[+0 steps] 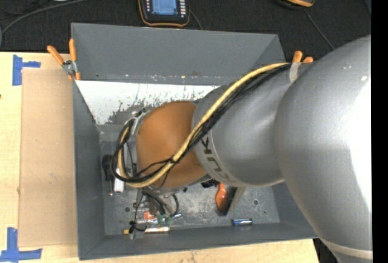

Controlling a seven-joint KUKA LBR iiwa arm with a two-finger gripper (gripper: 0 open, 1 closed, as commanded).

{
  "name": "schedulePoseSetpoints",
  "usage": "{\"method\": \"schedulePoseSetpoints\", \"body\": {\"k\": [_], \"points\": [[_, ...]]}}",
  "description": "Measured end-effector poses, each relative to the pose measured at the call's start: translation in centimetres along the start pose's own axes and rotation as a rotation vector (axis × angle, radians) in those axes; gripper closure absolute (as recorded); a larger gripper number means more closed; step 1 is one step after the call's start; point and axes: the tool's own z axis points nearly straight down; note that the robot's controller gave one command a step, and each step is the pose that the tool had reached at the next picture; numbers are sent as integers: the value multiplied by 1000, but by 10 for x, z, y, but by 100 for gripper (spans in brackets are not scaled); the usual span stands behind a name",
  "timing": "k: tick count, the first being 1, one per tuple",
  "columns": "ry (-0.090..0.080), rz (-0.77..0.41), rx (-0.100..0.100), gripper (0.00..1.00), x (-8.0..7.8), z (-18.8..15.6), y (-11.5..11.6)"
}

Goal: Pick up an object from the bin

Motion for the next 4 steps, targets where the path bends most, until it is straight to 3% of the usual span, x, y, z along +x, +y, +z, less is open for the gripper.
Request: {"method": "schedulePoseSetpoints", "body": {"k": [2, 3, 4], "points": [[-8, 19, -2, 0, -4, 0, 0], [-6, -106, -1, 0, -11, 13, -4], [-2, 133, 0, 0, -15, 34, -24]]}}
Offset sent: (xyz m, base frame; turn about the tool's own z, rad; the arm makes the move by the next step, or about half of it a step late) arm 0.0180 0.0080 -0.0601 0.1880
